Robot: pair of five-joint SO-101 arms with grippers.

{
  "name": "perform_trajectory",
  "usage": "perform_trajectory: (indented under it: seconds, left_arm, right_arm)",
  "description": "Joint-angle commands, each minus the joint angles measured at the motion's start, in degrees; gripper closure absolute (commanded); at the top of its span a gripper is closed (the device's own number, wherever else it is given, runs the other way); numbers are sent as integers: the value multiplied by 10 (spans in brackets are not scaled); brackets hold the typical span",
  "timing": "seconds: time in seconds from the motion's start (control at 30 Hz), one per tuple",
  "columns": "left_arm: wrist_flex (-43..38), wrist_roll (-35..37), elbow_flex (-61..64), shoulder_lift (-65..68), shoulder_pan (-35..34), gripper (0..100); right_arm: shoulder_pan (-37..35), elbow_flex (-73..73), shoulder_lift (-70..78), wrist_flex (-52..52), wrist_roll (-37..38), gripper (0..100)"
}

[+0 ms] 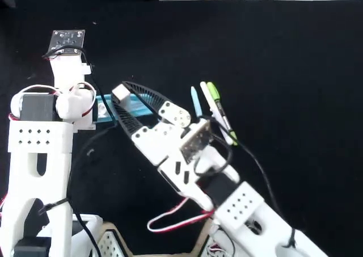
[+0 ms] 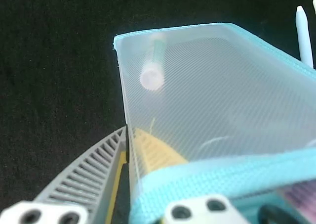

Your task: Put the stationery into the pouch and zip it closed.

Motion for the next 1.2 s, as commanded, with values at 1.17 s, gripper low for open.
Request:
perform_trajectory:
  seconds: [1.17]
  left_arm:
    - [-14, 7, 47, 18, 6, 970]
  right_arm:
    - [141, -547, 56, 701, 22, 881]
